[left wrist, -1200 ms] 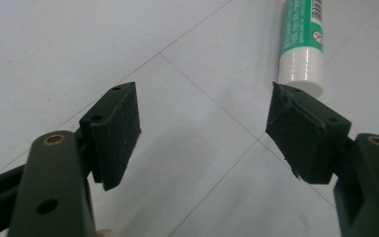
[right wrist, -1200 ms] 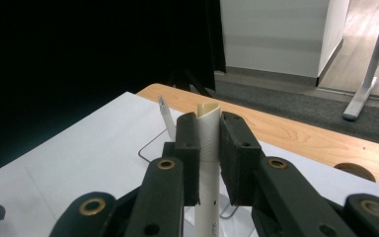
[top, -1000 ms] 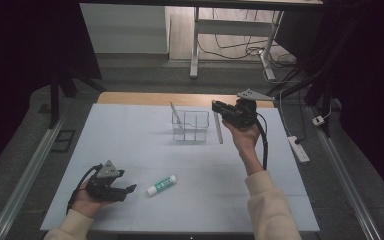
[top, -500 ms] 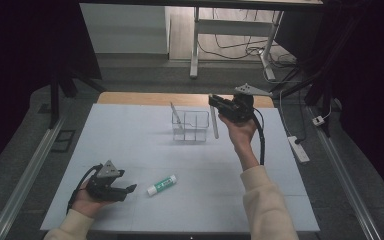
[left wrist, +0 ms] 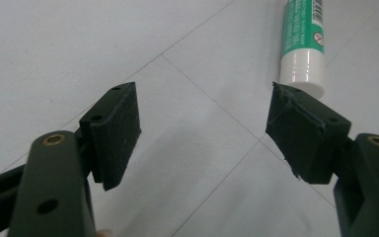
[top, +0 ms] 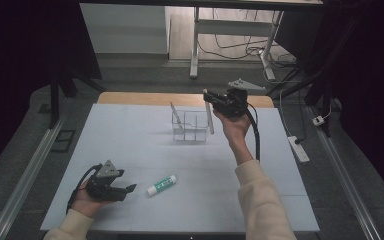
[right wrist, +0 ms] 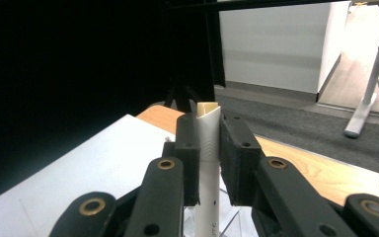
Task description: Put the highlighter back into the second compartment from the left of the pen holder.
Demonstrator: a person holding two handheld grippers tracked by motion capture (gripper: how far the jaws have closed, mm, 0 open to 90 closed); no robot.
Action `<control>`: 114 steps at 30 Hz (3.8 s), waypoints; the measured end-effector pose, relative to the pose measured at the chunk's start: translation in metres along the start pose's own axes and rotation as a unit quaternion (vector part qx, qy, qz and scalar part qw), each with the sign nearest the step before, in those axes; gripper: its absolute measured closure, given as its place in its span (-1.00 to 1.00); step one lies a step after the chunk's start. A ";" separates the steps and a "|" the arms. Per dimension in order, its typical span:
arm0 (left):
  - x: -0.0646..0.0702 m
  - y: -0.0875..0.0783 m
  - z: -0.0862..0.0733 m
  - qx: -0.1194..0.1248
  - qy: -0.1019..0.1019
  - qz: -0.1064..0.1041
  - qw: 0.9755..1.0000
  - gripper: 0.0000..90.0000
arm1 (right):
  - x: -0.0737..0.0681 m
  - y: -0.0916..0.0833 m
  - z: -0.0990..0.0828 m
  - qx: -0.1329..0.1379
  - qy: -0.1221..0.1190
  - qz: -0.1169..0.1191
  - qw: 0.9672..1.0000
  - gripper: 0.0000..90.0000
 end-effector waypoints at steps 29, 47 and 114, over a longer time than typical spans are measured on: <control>0.000 0.001 0.000 -0.001 0.001 0.000 1.000 -0.36 | -0.001 0.041 0.005 0.005 0.015 0.001 1.000 0.73; -0.001 0.003 0.000 -0.003 0.001 -0.004 1.000 -0.36 | 0.000 0.072 -0.001 0.002 0.008 0.014 1.000 0.73; -0.001 0.003 0.000 -0.006 0.005 0.004 1.000 -0.36 | 0.009 -0.020 -0.078 -0.083 -0.052 0.040 0.994 0.22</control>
Point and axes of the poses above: each handheld gripper's, and its own axes: y roughly forward along the jaws, z roughly out of its top, x roughly to its right, the point moved 1 cm from there along y, roughly forward along the jaws, and after that the axes turned 2 degrees about -y, right-handed, at the moved point
